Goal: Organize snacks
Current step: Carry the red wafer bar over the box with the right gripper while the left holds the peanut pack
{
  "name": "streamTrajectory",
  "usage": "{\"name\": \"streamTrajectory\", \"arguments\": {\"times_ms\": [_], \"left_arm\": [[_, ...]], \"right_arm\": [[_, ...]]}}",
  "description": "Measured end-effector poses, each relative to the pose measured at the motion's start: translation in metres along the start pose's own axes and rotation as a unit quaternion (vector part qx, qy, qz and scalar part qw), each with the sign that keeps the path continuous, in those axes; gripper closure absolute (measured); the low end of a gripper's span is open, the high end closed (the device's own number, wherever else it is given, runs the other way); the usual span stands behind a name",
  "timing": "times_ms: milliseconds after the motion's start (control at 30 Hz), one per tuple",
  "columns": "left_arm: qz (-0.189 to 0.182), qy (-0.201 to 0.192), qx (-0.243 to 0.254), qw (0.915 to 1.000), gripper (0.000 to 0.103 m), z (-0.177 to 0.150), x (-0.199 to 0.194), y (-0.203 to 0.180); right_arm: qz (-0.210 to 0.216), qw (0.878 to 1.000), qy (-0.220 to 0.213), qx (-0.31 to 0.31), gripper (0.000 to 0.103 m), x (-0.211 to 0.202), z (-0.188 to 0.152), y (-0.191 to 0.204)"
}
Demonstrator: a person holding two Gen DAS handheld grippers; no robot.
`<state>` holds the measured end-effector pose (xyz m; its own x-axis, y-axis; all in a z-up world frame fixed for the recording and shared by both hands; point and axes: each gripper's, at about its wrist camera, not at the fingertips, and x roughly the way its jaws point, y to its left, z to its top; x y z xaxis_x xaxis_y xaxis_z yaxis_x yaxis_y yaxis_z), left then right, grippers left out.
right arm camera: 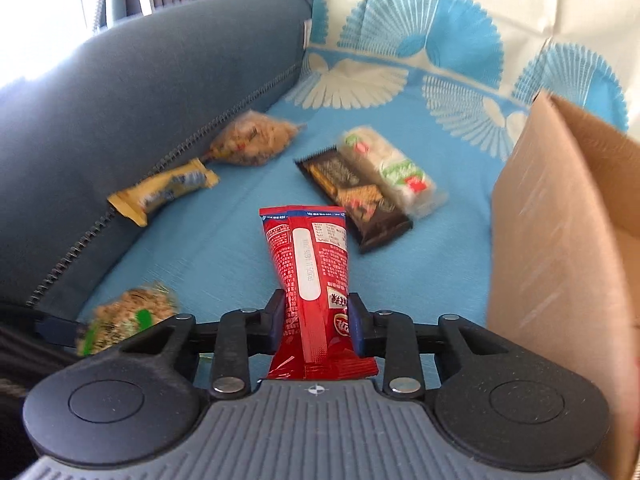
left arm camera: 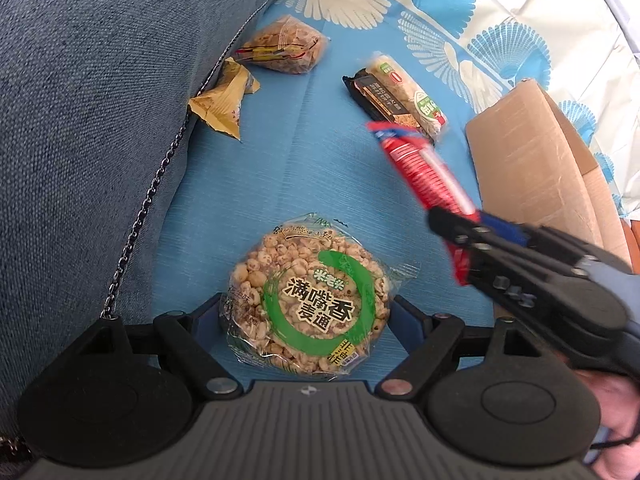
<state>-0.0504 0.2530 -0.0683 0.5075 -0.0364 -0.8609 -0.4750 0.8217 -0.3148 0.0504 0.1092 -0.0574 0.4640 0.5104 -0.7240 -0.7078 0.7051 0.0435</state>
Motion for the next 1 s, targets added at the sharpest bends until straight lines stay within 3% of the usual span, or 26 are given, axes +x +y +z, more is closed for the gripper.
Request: {"name": "streamTrajectory", "arguments": {"times_ms": [333,400,700,1000], "left_arm": [[0.002,0.0,0.025,0.9997,0.016,0.001,-0.001,-0.005],[0.007,-0.005,0.034,0.9994,0.016,0.0,-0.002,-0.01],[0.012,-0.063,0.105,0.9924,0.016,-0.013,-0.013,-0.042],[0.011,-0.113,0.142,0.9833,0.016,-0.024,-0.025,-0.059]], "right_arm": [[-0.014,0.996,-0.078,0.034,0.071,-0.067,0.002,-0.01],[-0.016,0.992,-0.117,0.037,0.071,-0.083,-0.003,-0.014],[-0.024,0.983,-0.178,0.045,0.071,-0.15,-0.03,-0.038],[-0.059,0.96,-0.251,0.109,0.071,-0.219,-0.048,-0.102]]}}
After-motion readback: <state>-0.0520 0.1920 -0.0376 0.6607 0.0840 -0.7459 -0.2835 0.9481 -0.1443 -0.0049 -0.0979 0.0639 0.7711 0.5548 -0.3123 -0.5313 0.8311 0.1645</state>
